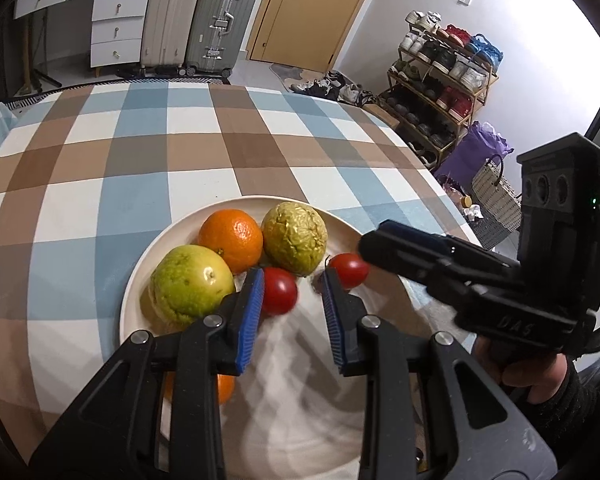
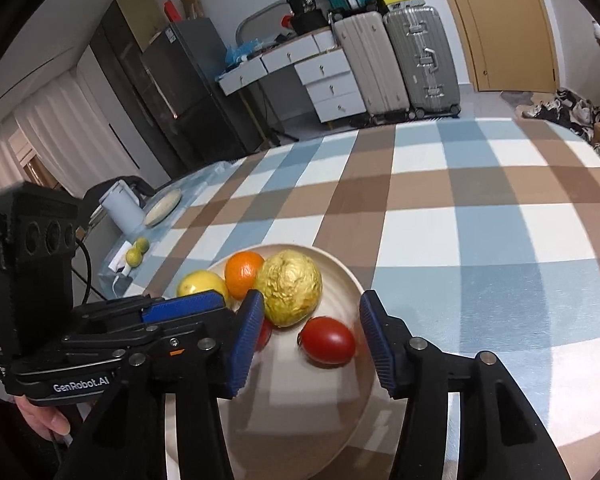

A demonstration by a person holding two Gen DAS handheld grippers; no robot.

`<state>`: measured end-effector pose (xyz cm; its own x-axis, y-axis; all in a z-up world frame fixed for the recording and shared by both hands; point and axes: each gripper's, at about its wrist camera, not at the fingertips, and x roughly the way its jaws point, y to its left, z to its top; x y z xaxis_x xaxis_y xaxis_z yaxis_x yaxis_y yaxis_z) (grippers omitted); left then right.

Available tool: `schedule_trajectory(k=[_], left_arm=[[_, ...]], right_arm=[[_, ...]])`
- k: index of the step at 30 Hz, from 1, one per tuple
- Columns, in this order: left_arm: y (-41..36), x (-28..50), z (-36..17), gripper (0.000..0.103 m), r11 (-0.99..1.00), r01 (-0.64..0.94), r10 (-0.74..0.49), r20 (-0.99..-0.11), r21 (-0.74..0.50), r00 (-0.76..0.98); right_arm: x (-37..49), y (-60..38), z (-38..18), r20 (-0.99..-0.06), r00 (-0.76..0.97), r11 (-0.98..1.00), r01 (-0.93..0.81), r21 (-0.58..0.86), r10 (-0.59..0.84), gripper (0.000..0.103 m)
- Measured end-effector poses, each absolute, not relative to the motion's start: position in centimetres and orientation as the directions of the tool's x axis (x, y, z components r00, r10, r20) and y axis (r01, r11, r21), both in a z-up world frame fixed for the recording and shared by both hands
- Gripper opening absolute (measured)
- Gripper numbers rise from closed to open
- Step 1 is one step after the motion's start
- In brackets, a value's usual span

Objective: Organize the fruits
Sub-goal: 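Lower both tomatoes onto the plate and open both tools, then pull both tools back from the plate toward the remaining fruits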

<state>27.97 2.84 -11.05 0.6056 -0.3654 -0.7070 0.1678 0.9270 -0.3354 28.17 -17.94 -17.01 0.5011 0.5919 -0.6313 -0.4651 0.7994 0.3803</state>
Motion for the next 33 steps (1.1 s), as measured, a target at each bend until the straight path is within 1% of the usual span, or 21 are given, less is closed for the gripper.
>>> schedule_trajectory(k=[1, 2, 3, 4, 5, 7, 8, 10, 12, 14, 16, 18, 21, 25, 26, 28, 29, 33], left_arm=[[2.8, 27.5, -10.7, 0.030, 0.929, 0.169, -0.361, -0.703, -0.329, 0.613], [2.8, 27.0, -10.3, 0.033, 0.931, 0.172, -0.355, -0.698, -0.321, 0.621], [2.7, 26.5, -9.9, 0.039, 0.933, 0.173, -0.351, -0.695, -0.315, 0.628], [2.7, 26.0, -9.6, 0.043, 0.935, 0.172, -0.346, -0.690, -0.310, 0.635], [2.7, 25.5, -9.3, 0.045, 0.937, 0.171, -0.341, -0.687, -0.305, 0.641], [2.6, 24.3, -8.5, 0.052, 0.943, 0.164, -0.324, -0.682, -0.291, 0.655], [2.6, 23.6, -8.1, 0.053, 0.944, 0.162, -0.320, -0.678, -0.287, 0.662], [2.5, 22.4, -7.3, 0.060, 0.945, 0.161, -0.315, -0.668, -0.284, 0.674], [2.3, 21.0, -6.5, 0.061, 0.949, 0.162, -0.306, -0.658, -0.271, 0.688], [1.9, 19.4, -5.7, 0.065, 0.951, 0.167, -0.299, -0.650, -0.259, 0.699], [1.7, 18.2, -5.0, 0.083, 0.955, 0.163, -0.287, -0.644, -0.247, 0.709], [1.5, 16.6, -4.3, 0.085, 0.961, 0.152, -0.266, -0.632, -0.229, 0.728], [1.2, 14.7, -3.8, 0.085, 0.964, 0.151, -0.259, -0.631, -0.220, 0.732], [1.0, 12.5, -3.3, 0.088, 0.967, 0.140, -0.247, -0.631, -0.214, 0.735], [1.0, 11.7, -3.2, 0.089, 0.968, 0.136, -0.240, -0.628, -0.209, 0.740], [1.0, 10.5, -3.0, 0.101, 0.970, 0.129, -0.231, -0.621, -0.205, 0.749], [1.0, 10.0, -3.0, 0.102, 0.970, 0.125, -0.228, -0.614, -0.207, 0.755], [1.2, 7.7, -2.7, 0.102, 0.972, 0.121, -0.221, -0.600, -0.203, 0.769]], right_arm=[[28.0, -18.1, -16.7, -0.625, 0.504, 0.798, -0.464, 0.385, 0.595, 0.054], [27.5, -18.6, -16.3, -0.617, 0.515, 0.799, -0.458, 0.389, 0.596, 0.060], [27.2, -18.9, -15.9, -0.612, 0.524, 0.802, -0.454, 0.388, 0.593, 0.064], [26.8, -19.2, -15.6, -0.605, 0.535, 0.805, -0.450, 0.387, 0.590, 0.070], [26.2, -19.7, -15.1, -0.592, 0.550, 0.807, -0.446, 0.388, 0.589, 0.071], [25.4, -20.2, -14.5, -0.582, 0.559, 0.806, -0.444, 0.391, 0.591, 0.072], [24.7, -20.5, -14.1, -0.577, 0.562, 0.805, -0.446, 0.392, 0.593, 0.072], [23.8, -20.9, -13.6, -0.572, 0.571, 0.807, -0.445, 0.388, 0.589, 0.074], [22.4, -21.5, -13.1, -0.565, 0.581, 0.811, -0.442, 0.384, 0.585, 0.077], [21.4, -21.8, -12.8, -0.559, 0.589, 0.812, -0.442, 0.381, 0.583, 0.081], [19.9, -22.3, -12.3, -0.548, 0.599, 0.812, -0.443, 0.379, 0.583, 0.082], [18.6, -22.5, -11.9, -0.538, 0.603, 0.808, -0.452, 0.378, 0.589, 0.084], [16.4, -22.7, -11.4, -0.520, 0.616, 0.806, -0.465, 0.367, 0.592, 0.089], [13.6, -22.7, -10.7, -0.497, 0.630, 0.802, -0.484, 0.350, 0.597, 0.098], [13.0, -22.7, -10.6, -0.490, 0.635, 0.802, -0.489, 0.343, 0.597, 0.099], [11.7, -22.6, -10.2, -0.483, 0.642, 0.803, -0.496, 0.330, 0.595, 0.101], [11.1, -22.6, -10.1, -0.480, 0.646, 0.805, -0.498, 0.324, 0.593, 0.101], [8.9, -22.5, -9.7, -0.471, 0.658, 0.809, -0.505, 0.302, 0.587, 0.103]])
